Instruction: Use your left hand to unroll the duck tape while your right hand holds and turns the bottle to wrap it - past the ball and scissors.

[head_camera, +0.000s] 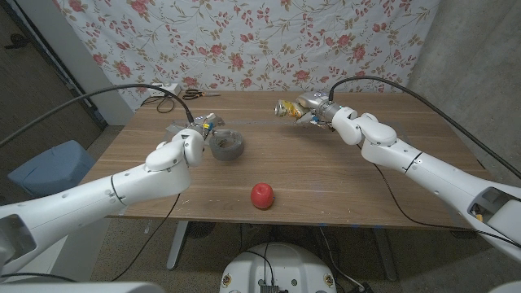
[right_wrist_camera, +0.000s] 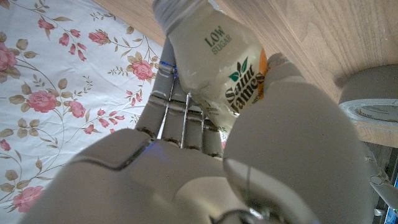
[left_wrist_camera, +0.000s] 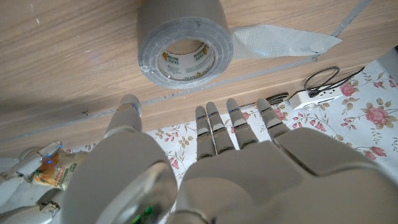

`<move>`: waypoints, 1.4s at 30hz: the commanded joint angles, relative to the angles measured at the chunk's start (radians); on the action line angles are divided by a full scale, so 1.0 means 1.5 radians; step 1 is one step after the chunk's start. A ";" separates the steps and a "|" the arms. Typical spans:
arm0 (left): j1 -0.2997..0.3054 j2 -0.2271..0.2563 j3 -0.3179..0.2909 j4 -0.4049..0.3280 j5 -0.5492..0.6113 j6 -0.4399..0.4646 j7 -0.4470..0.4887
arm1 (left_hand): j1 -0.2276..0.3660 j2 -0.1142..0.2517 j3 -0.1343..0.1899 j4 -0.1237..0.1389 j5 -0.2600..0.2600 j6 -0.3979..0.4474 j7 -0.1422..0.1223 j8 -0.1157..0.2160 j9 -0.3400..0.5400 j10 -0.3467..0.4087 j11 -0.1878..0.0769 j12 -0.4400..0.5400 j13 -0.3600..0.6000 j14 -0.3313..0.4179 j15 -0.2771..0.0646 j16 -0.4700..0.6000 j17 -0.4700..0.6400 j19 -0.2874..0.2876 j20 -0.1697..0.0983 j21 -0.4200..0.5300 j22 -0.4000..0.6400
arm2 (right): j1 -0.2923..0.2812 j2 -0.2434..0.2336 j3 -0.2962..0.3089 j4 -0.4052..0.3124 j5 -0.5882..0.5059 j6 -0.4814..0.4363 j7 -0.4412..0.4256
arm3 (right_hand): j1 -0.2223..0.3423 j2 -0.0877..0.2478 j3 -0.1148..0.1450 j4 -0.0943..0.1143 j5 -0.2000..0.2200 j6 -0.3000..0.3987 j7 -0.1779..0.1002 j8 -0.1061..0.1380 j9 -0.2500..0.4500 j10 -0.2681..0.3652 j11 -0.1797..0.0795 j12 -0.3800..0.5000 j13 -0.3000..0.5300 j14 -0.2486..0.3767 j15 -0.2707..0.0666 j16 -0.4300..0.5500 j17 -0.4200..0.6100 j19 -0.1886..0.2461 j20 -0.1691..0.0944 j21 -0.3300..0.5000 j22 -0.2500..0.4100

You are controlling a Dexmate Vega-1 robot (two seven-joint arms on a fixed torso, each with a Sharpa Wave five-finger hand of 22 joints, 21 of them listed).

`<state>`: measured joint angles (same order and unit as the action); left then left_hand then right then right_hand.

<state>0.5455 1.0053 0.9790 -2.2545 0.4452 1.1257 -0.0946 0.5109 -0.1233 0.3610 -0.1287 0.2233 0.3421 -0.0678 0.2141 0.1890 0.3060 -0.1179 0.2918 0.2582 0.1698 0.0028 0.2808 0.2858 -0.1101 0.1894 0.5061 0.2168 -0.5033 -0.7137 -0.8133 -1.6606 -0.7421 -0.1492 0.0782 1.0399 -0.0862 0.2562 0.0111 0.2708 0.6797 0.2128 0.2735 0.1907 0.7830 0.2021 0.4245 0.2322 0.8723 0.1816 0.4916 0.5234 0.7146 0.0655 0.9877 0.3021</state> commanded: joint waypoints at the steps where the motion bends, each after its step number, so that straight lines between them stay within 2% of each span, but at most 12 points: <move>1: -0.146 -0.008 0.187 0.029 0.203 0.073 -0.216 | 0.000 -0.006 -0.005 0.000 0.008 0.000 -0.001 0.000 0.001 -0.003 -0.004 -0.002 0.003 -0.016 0.005 -0.006 0.002 -0.017 0.008 -0.006 0.001 | -0.002 0.009 0.004 0.008 -0.002 0.004 -0.006 | 0.136 0.161 0.006 0.007 0.003 0.200 -0.151 -0.001 0.002 0.162 -0.159 -0.003 0.003 0.201 -0.268 -0.002 0.001 0.024 -0.153 0.004 0.001; 4: -0.187 -0.029 0.255 0.061 0.312 0.079 -0.299 | 0.004 -0.005 -0.005 -0.002 0.009 0.012 -0.003 0.004 0.000 -0.001 -0.004 -0.001 0.003 -0.018 0.005 -0.007 0.002 -0.021 0.008 -0.008 0.001 | 0.002 0.011 0.003 0.014 0.000 0.008 -0.004 | 0.136 0.160 0.005 0.007 0.004 0.200 -0.151 -0.003 0.002 0.163 -0.158 -0.004 0.003 0.202 -0.268 -0.003 0.000 0.023 -0.153 0.006 -0.001; 6: -0.193 -0.041 0.268 0.078 0.362 0.076 -0.342 | 0.006 -0.005 -0.005 -0.002 0.010 0.016 -0.003 0.004 0.000 0.007 -0.005 0.002 0.003 -0.018 0.005 -0.007 0.002 -0.023 0.010 -0.009 0.001 | 0.003 0.013 0.002 0.016 -0.002 0.008 -0.007 | 0.136 0.160 0.005 0.007 0.005 0.202 -0.152 -0.003 0.002 0.163 -0.158 -0.004 0.004 0.202 -0.268 -0.004 0.000 0.020 -0.153 0.006 -0.001; 11: -0.163 -0.060 0.230 0.104 0.409 0.042 -0.393 | 0.008 -0.006 -0.008 -0.003 0.012 0.024 -0.007 0.006 0.000 0.013 -0.009 0.004 0.004 -0.016 -0.002 -0.007 0.002 -0.021 0.009 -0.009 0.000 | 0.005 0.014 0.002 0.020 0.003 0.012 -0.005 | 0.137 0.160 0.005 0.007 0.006 0.203 -0.154 -0.004 0.003 0.165 -0.159 -0.005 0.005 0.204 -0.268 -0.005 0.000 0.017 -0.154 0.008 -0.003; 17: -0.128 -0.090 0.190 0.142 0.521 0.000 -0.481 | 0.013 -0.005 -0.009 -0.003 0.015 0.031 -0.013 0.007 0.001 0.018 -0.012 0.005 0.005 -0.019 -0.001 -0.008 0.001 -0.026 0.011 -0.012 -0.001 | 0.006 0.013 0.003 0.024 0.006 0.016 -0.011 | 0.137 0.160 0.005 0.007 0.007 0.203 -0.154 -0.006 0.003 0.165 -0.159 -0.007 0.007 0.205 -0.268 -0.007 0.000 0.015 -0.154 0.011 -0.005; 27: -0.036 -0.147 0.065 0.183 0.588 -0.112 -0.526 | 0.034 0.015 -0.001 -0.005 0.019 0.063 -0.027 0.014 0.000 0.050 -0.025 0.015 0.006 0.005 -0.018 0.000 -0.002 -0.017 0.007 -0.011 -0.002 | 0.008 0.011 0.007 0.029 0.013 0.027 -0.018 | 0.137 0.160 0.004 0.008 0.008 0.204 -0.154 -0.009 0.003 0.167 -0.160 -0.009 0.009 0.206 -0.268 -0.009 0.000 0.011 -0.155 0.015 -0.008; 30: -0.014 -0.163 0.035 0.191 0.604 -0.140 -0.533 | 0.041 0.020 -0.001 -0.005 0.015 0.069 -0.025 0.011 0.000 0.060 -0.019 0.018 0.007 0.033 -0.044 0.009 -0.005 0.004 -0.006 -0.004 -0.004 | 0.008 0.010 0.007 0.031 0.013 0.027 -0.018 | 0.137 0.160 0.004 0.008 0.008 0.204 -0.154 -0.009 0.004 0.167 -0.160 -0.009 0.009 0.207 -0.268 -0.009 0.000 0.010 -0.155 0.016 -0.009; 31: -0.006 -0.167 0.024 0.192 0.605 -0.148 -0.534 | 0.044 0.019 -0.002 -0.007 0.014 0.068 -0.021 0.009 0.000 0.060 -0.019 0.017 0.007 0.039 -0.049 0.009 -0.009 0.019 -0.011 0.001 -0.004 | 0.008 0.010 0.008 0.032 0.017 0.031 -0.018 | 0.137 0.160 0.004 0.009 0.008 0.205 -0.154 -0.009 0.004 0.167 -0.160 -0.010 0.010 0.207 -0.268 -0.009 0.000 0.010 -0.155 0.017 -0.009; 33: 0.005 -0.178 0.007 0.198 0.613 -0.163 -0.544 | 0.050 0.018 -0.004 -0.008 0.011 0.062 -0.015 0.004 0.001 0.056 -0.003 0.015 0.008 0.049 -0.059 0.008 -0.016 0.047 -0.020 0.011 -0.005 | 0.009 0.009 0.007 0.033 0.014 0.031 -0.020 | 0.137 0.160 0.004 0.009 0.008 0.205 -0.155 -0.010 0.004 0.167 -0.160 -0.010 0.010 0.208 -0.268 -0.010 0.000 0.009 -0.155 0.017 -0.010; 35: 0.013 -0.190 -0.007 0.205 0.620 -0.179 -0.555 | 0.051 0.022 -0.005 -0.007 0.009 0.058 -0.010 0.001 0.001 0.058 -0.002 0.015 0.008 0.068 -0.067 0.012 -0.020 0.064 -0.026 0.016 -0.007 | 0.010 0.009 0.008 0.036 0.019 0.035 -0.020 | 0.137 0.160 0.004 0.009 0.009 0.206 -0.155 -0.010 0.004 0.167 -0.162 -0.011 0.011 0.208 -0.267 -0.010 0.000 0.008 -0.155 0.018 -0.011; 37: 0.020 -0.200 -0.015 0.212 0.639 -0.192 -0.567 | 0.052 0.020 -0.006 -0.007 0.008 0.059 -0.009 0.000 0.001 0.063 -0.002 0.016 0.009 0.070 -0.068 0.011 -0.022 0.056 -0.021 0.013 -0.007 | 0.010 0.009 0.007 0.037 0.016 0.036 -0.023 | 0.137 0.160 0.004 0.009 0.009 0.207 -0.154 -0.011 0.004 0.168 -0.161 -0.011 0.012 0.209 -0.268 -0.011 0.000 0.007 -0.155 0.020 -0.012; 42: 0.040 -0.224 -0.039 0.223 0.671 -0.224 -0.585 | 0.047 0.019 -0.012 -0.002 0.005 0.061 -0.015 -0.001 0.001 0.067 -0.010 0.016 0.010 0.052 -0.049 -0.002 -0.029 0.022 -0.002 -0.003 -0.009 | 0.011 0.007 0.009 0.040 0.020 0.043 -0.025 | 0.138 0.161 0.003 0.010 0.010 0.207 -0.155 -0.012 0.004 0.169 -0.162 -0.012 0.014 0.211 -0.268 -0.011 0.000 0.006 -0.155 0.023 -0.014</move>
<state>0.5304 0.7463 1.0165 -1.9698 1.3579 0.9049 -0.9006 0.5756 -0.0928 0.3510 -0.1348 0.2348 0.4285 -0.0890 0.2177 0.1887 0.3976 -0.1305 0.3118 0.2678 0.2600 -0.0412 0.2845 0.2420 -0.0604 0.1758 0.5070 0.2044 -0.4905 -0.6989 -0.8034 -1.6125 -0.7207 -0.1041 0.0499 1.0399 -0.0862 0.2521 0.0153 0.2787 0.6900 0.2230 0.2583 0.1932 0.7832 0.2015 0.4120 0.2489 0.8788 0.1817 0.4747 0.5237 0.7180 0.0622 1.0144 0.2829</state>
